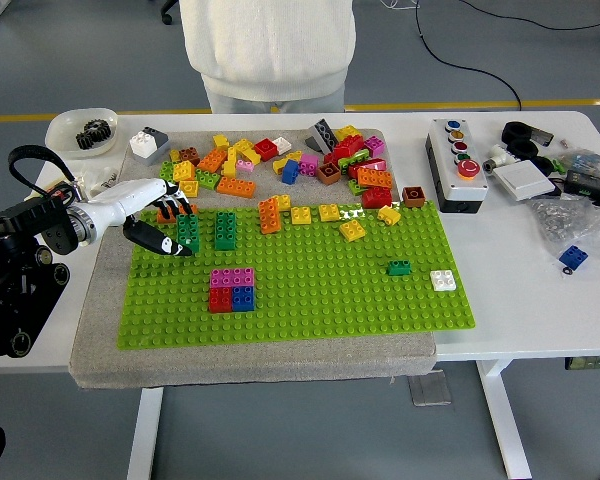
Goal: Pick up the brick,pile it on top of brick,press brick,pick up the brick,pile it on top of brick,press brick
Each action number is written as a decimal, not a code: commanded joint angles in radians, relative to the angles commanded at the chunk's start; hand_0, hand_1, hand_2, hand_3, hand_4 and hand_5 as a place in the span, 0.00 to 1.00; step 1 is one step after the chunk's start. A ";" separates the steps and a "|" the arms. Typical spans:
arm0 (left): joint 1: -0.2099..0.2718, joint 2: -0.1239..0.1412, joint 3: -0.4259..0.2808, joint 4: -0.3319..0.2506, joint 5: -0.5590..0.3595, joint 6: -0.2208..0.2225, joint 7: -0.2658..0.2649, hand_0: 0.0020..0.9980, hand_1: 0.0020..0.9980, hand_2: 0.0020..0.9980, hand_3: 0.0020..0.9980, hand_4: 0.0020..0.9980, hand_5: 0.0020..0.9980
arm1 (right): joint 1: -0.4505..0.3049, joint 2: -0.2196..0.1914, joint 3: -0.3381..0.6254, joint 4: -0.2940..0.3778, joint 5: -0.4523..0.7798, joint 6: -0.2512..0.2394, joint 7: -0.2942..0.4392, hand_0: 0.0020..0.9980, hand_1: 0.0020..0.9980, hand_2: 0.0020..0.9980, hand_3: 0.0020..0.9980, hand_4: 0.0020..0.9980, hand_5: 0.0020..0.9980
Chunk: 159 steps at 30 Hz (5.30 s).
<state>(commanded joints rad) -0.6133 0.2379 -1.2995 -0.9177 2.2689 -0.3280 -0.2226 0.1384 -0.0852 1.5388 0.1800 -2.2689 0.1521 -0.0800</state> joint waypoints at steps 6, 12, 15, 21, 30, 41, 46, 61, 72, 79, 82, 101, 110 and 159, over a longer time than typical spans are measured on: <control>0.012 -0.001 -0.019 -0.024 0.000 -0.013 0.002 0.66 0.56 0.52 0.54 0.70 0.21 | -0.001 0.001 0.001 0.000 0.000 0.000 -0.001 0.74 0.64 0.71 0.62 0.86 0.41; 0.022 0.001 -0.033 -0.049 0.000 -0.027 0.006 0.66 0.56 0.52 0.54 0.69 0.21 | -0.003 -0.001 0.005 0.000 0.000 -0.001 -0.001 0.74 0.64 0.71 0.62 0.86 0.41; 0.028 0.002 -0.041 -0.063 0.000 -0.034 0.008 0.66 0.56 0.52 0.54 0.69 0.21 | -0.002 -0.002 0.007 0.000 0.000 -0.002 -0.002 0.74 0.64 0.71 0.62 0.86 0.41; 0.053 -0.002 -0.055 -0.106 0.000 -0.046 0.014 0.66 0.56 0.52 0.54 0.69 0.21 | -0.003 -0.001 0.008 0.000 0.000 -0.001 -0.002 0.74 0.64 0.71 0.62 0.86 0.42; 0.087 -0.006 -0.056 -0.158 -0.012 -0.059 0.020 0.66 0.56 0.52 0.54 0.69 0.21 | -0.007 0.001 0.004 0.000 0.000 0.000 -0.001 0.74 0.64 0.71 0.62 0.86 0.41; 0.128 -0.023 -0.076 -0.232 -0.052 -0.077 0.033 0.66 0.56 0.52 0.54 0.69 0.21 | -0.011 0.002 0.000 0.000 0.000 0.001 -0.001 0.74 0.64 0.71 0.62 0.86 0.41; 0.152 -0.034 -0.085 -0.262 -0.053 -0.078 0.038 0.66 0.56 0.52 0.54 0.69 0.21 | -0.013 0.001 0.002 0.000 0.000 0.001 -0.002 0.74 0.64 0.71 0.62 0.86 0.41; 0.193 -0.057 -0.088 -0.325 -0.055 -0.076 0.048 0.66 0.56 0.52 0.54 0.69 0.22 | -0.016 0.001 0.004 0.000 0.000 0.000 -0.002 0.74 0.64 0.71 0.62 0.86 0.41; 0.228 -0.079 -0.095 -0.364 -0.050 -0.066 0.053 0.67 0.56 0.52 0.54 0.70 0.23 | -0.017 0.001 0.005 0.000 0.000 -0.001 0.000 0.74 0.64 0.71 0.62 0.86 0.41; 0.247 -0.081 -0.085 -0.394 -0.056 -0.058 0.054 0.67 0.56 0.52 0.54 0.70 0.23 | -0.015 0.000 0.004 0.000 0.000 -0.002 0.002 0.74 0.64 0.71 0.62 0.86 0.41; 0.254 -0.080 -0.074 -0.408 -0.061 -0.055 0.054 0.67 0.56 0.52 0.54 0.70 0.23 | -0.017 0.001 0.006 0.000 0.000 -0.002 0.001 0.74 0.64 0.71 0.62 0.86 0.41; 0.274 -0.080 -0.031 -0.416 -0.057 -0.038 0.044 0.67 0.56 0.52 0.54 0.70 0.24 | -0.017 0.001 0.003 0.000 0.000 -0.003 0.003 0.74 0.64 0.71 0.62 0.86 0.41; 0.282 -0.077 -0.018 -0.415 -0.045 -0.030 0.038 0.67 0.57 0.52 0.54 0.70 0.24 | -0.019 0.003 -0.004 0.000 0.000 -0.001 0.005 0.74 0.64 0.71 0.62 0.86 0.41; 0.260 -0.077 0.026 -0.334 -0.049 0.007 0.006 0.69 0.57 0.52 0.54 0.71 0.24 | -0.021 0.008 -0.007 0.000 0.000 -0.004 0.007 0.74 0.64 0.71 0.62 0.86 0.41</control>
<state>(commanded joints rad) -0.3529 0.1605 -1.2736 -1.2516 2.2202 -0.3213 -0.2164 0.1171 -0.0773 1.5319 0.1800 -2.2689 0.1478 -0.0731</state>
